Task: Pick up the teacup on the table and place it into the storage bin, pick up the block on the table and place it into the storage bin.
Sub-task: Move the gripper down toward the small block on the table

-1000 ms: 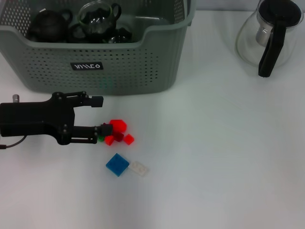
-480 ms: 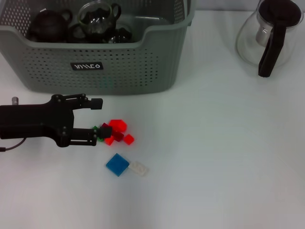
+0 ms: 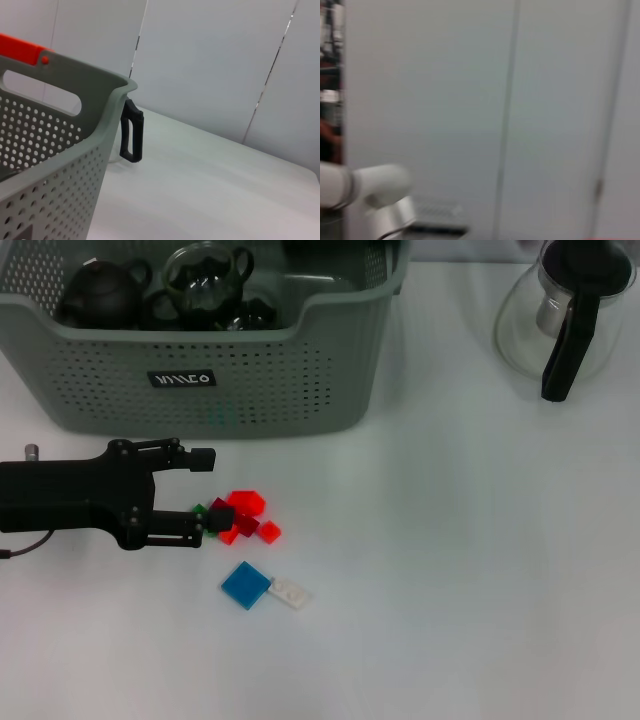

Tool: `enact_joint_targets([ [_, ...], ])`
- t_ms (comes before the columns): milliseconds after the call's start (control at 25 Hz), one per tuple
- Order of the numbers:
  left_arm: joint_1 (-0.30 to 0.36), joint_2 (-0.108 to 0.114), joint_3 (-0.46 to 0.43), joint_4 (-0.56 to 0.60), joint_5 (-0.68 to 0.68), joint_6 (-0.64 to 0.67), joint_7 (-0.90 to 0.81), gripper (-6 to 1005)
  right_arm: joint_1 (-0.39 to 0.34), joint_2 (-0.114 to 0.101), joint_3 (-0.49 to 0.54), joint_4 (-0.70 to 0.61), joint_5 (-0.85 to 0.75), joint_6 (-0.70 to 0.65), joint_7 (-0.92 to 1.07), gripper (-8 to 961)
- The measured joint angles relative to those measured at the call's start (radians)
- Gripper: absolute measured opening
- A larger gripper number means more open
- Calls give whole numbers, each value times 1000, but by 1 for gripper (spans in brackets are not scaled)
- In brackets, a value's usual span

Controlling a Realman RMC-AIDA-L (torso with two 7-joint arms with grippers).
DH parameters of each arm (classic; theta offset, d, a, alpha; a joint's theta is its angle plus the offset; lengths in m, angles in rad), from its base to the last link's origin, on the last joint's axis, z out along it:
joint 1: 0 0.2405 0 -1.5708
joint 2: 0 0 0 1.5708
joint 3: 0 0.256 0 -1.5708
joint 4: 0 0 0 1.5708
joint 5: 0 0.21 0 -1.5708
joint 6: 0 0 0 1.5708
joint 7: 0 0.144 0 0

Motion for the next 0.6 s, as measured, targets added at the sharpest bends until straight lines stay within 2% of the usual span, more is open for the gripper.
enact_joint_targets([
  [160,1,0,0,2,1,0,1,826,-92,-2,37,4,-21,-198,-33,927],
  [280,2,0,0,2,2,0,4,826,-129,-2,38,6,-125,-315,-9,927],
  [400,3,3,5,3,3,0,7,826,-124,1,14,7,-243,-392,95,927],
  [440,3,6,7,4,4,0,9,826,-107,1,-31,6,-312,-411,175,928],
  [480,3,8,7,6,5,-2,13,826,-107,1,-31,6,-312,-411,175,928],
  [600,11,11,7,22,7,-1,33,826,-61,3,-153,11,-416,-380,293,928],
])
